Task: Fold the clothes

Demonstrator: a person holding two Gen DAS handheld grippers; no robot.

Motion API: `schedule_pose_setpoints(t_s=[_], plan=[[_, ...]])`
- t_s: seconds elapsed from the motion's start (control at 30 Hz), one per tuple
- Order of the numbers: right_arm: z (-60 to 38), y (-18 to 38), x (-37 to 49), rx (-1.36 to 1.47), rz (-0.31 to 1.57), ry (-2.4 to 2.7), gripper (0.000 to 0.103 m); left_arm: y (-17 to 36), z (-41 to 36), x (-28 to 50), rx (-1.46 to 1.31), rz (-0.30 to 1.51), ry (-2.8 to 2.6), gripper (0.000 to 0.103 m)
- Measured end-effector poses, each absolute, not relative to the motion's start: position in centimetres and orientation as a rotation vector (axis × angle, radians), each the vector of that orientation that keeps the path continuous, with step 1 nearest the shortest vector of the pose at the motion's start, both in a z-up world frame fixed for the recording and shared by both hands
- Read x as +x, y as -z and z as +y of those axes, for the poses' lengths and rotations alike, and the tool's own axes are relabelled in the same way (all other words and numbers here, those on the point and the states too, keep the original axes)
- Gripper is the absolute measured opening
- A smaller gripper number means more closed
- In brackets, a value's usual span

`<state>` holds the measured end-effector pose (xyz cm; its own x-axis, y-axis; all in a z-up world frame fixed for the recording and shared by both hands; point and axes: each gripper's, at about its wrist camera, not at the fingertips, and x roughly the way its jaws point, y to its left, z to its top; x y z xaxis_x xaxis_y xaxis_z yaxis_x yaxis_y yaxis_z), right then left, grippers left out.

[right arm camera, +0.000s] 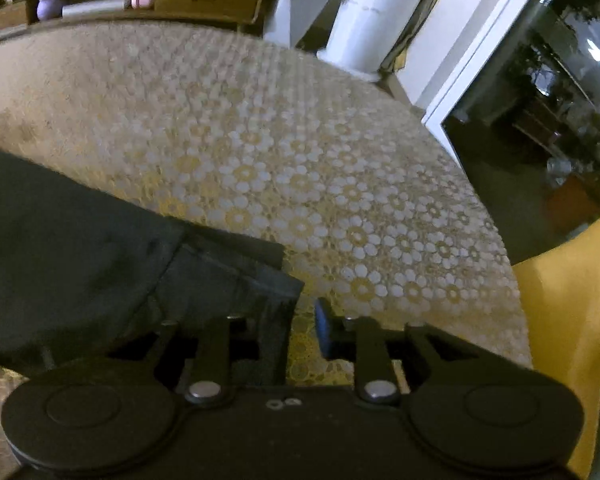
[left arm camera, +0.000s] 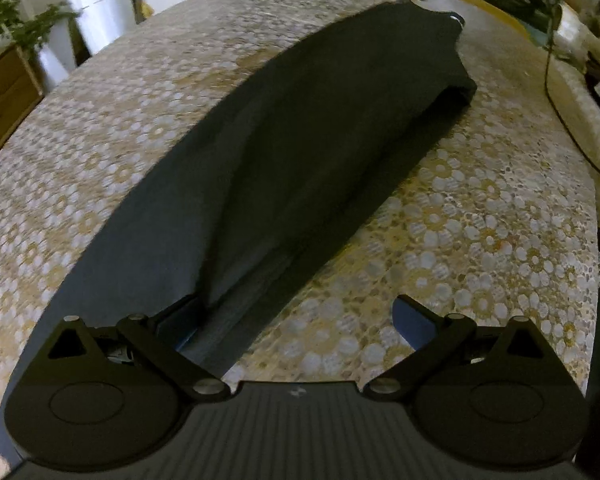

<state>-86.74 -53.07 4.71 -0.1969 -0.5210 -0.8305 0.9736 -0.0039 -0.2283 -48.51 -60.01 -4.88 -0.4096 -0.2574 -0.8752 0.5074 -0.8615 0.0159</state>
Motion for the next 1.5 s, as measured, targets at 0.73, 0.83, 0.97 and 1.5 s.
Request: schedule_pose_setpoints(t_s=[0.73, 0.83, 0.97, 1.5], plan=[[-49.0, -3.6, -87.4, 0.943, 0.813, 1.468, 0.103, 2.9, -63.4, -31.0, 1.026, 0.665, 1.772, 0.103], [-49.3, -3.5, -87.2, 0.944, 0.822, 1.468, 0.103, 3.5, -65.6, -29.2, 0.929, 0.943, 1.634, 0.103], [-49.7, -3.4, -86.8, 0.942, 0.840, 1.470, 0.103, 3.7, -66.6, -28.6, 0.855, 1.076, 1.538, 0.102], [-50.3, -2.9, -85.9, 0.887, 0.911, 1.454, 0.103, 1.4, -65.3, -34.5, 0.914, 0.979, 1.373, 0.037]])
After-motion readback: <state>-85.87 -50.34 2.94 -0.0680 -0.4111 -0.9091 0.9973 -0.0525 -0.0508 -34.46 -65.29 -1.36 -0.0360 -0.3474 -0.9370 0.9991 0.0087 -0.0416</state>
